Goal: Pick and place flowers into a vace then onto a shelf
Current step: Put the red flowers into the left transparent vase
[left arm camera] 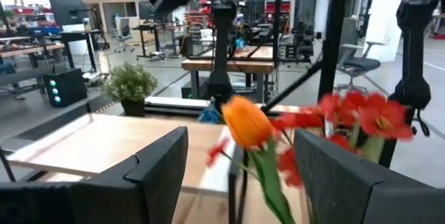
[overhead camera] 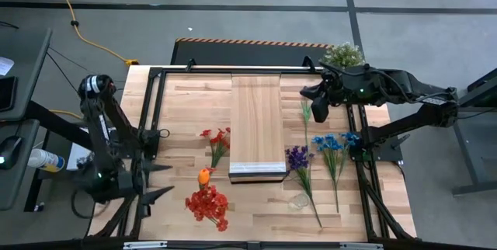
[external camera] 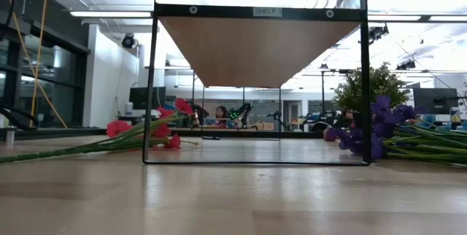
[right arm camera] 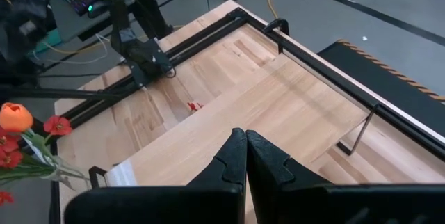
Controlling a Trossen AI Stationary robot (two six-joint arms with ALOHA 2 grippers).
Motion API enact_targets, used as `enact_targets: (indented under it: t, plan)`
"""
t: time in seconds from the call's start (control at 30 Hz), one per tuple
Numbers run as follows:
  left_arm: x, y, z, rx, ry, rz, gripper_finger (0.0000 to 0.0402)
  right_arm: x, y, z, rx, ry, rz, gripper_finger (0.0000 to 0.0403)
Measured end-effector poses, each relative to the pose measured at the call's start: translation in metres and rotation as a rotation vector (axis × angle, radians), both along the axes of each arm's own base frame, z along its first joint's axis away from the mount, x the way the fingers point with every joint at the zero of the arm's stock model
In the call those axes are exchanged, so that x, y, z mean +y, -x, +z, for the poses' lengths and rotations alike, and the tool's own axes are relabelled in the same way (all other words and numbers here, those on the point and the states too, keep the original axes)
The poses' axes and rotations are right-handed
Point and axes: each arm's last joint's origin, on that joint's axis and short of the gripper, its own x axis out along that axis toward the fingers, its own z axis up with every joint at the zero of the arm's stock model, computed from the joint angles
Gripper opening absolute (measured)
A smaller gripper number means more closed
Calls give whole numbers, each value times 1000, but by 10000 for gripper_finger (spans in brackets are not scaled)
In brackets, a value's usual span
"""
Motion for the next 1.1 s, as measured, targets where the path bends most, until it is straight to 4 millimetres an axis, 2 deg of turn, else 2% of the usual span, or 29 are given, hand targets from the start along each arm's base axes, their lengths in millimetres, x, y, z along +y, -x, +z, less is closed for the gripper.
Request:
enact_targets:
  t: [0.4, 0.63, 0.87, 1.1]
  plan:
    - [72, 17, 49, -16, 70, 0, 294, 0, 0, -1, 19, 25, 9, 0]
    - [113, 26, 64, -81, 347, 0, 294, -1, 1, -1, 21, 48, -4, 0]
    - [129, 30, 65, -85, 362, -2, 294, -1, 0, 1, -2, 56, -18, 0]
    - [134, 31, 53, -89, 378, -2, 294, -2, -2, 4, -31, 77, -56, 0]
